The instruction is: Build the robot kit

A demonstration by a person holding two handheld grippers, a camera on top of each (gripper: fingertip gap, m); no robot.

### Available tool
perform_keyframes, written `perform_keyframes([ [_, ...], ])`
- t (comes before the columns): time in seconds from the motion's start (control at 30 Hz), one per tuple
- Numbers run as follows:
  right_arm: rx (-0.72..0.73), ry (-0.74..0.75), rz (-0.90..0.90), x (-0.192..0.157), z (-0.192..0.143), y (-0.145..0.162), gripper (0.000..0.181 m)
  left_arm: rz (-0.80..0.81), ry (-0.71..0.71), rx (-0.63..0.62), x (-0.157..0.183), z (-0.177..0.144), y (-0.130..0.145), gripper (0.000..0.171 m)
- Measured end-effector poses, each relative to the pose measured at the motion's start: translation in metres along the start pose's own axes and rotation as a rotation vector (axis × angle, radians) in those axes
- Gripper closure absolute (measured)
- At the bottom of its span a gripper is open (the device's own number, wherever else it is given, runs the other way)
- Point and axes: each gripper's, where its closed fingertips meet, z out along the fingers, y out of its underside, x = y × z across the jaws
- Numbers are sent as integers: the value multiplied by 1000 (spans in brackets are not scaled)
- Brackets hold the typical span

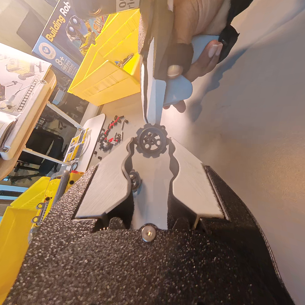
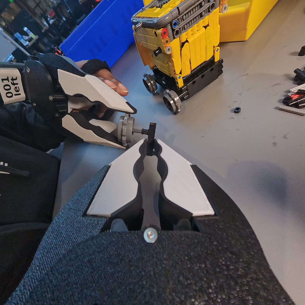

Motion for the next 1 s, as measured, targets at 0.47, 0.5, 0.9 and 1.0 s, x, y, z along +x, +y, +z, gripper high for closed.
perform_keyframes([
  [0.47, -125, -15, -71, -1, -2, 12, 173, 174, 8, -23, 13, 3, 2, 132],
  [0.5, -128, -10, -78, -1, -2, 12, 173, 187, 7, -26, 14, 4, 2, 132],
  [0.9, -179, -71, -91, -6, -8, 17, 172, 263, -1, -19, 20, 5, -3, 132],
  [1.0, -167, -106, -104, -10, -11, 16, 172, 266, -4, 14, 20, 3, -8, 132],
])
